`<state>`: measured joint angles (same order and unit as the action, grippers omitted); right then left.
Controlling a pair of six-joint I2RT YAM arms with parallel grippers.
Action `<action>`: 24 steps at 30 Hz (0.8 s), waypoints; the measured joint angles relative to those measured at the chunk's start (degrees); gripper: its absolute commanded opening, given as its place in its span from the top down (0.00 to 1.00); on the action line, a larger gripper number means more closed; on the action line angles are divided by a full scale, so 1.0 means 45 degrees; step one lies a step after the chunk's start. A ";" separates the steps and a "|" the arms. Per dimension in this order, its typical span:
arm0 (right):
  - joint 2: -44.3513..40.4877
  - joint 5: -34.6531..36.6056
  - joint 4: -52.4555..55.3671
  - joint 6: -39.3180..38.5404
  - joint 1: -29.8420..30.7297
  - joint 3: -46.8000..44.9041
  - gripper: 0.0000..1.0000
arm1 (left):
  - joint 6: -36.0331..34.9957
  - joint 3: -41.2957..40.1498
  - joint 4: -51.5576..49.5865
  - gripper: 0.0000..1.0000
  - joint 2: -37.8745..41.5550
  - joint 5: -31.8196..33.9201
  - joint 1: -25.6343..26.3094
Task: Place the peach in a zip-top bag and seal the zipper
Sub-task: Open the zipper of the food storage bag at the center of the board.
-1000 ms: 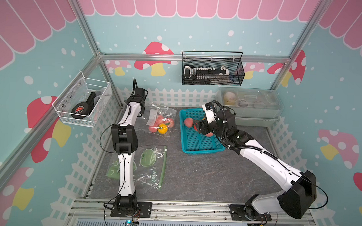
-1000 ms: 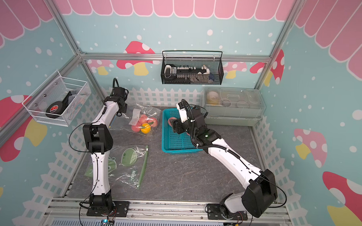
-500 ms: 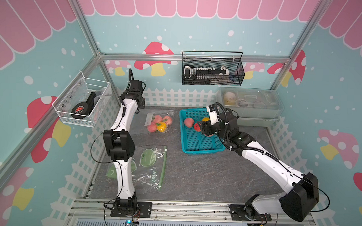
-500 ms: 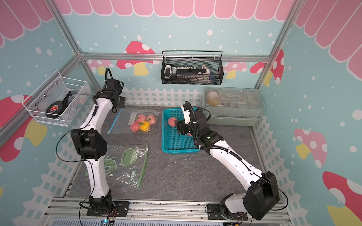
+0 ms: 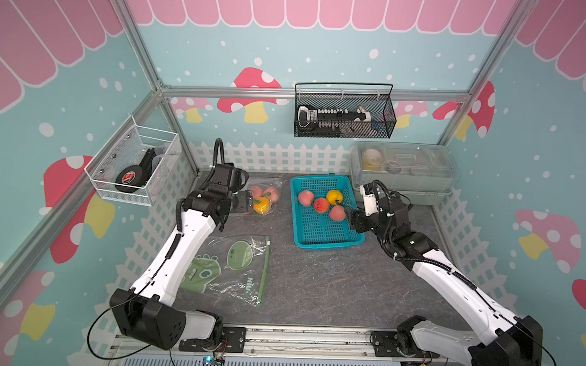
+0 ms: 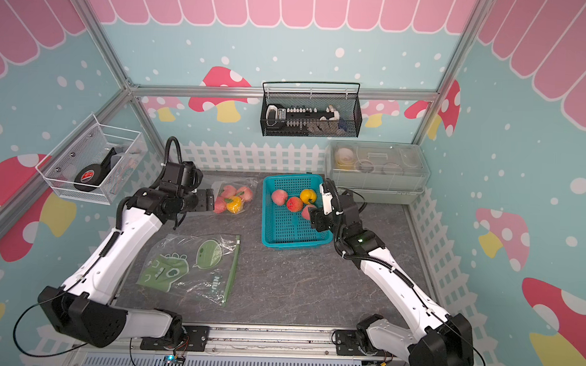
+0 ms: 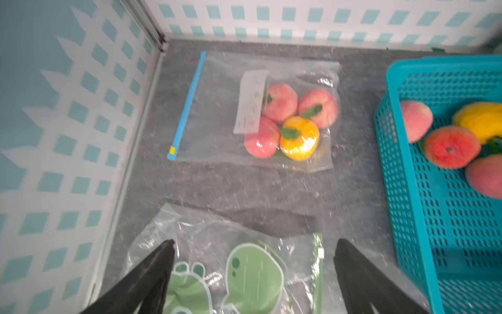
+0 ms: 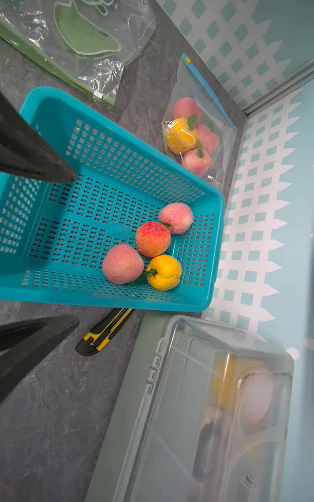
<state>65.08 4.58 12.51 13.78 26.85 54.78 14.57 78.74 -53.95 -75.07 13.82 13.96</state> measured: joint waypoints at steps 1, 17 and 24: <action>-0.0092 -0.0005 0.0175 -0.0019 -0.0039 -0.0063 0.22 | 0.0311 -0.0423 -0.0092 0.10 0.0452 -0.0165 0.0165; -0.1069 -0.0466 0.1248 0.0262 -0.0053 -0.1302 0.22 | 0.4158 -0.4104 -0.0539 0.19 0.1428 0.0267 0.4716; -0.1073 -0.0607 0.1326 0.0442 -0.0053 -0.1637 0.22 | 0.4381 -0.4099 -0.0389 0.34 -0.1073 0.1020 0.6042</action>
<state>60.25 1.85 18.48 15.77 26.61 47.42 34.28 60.29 -55.70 -79.90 18.41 41.15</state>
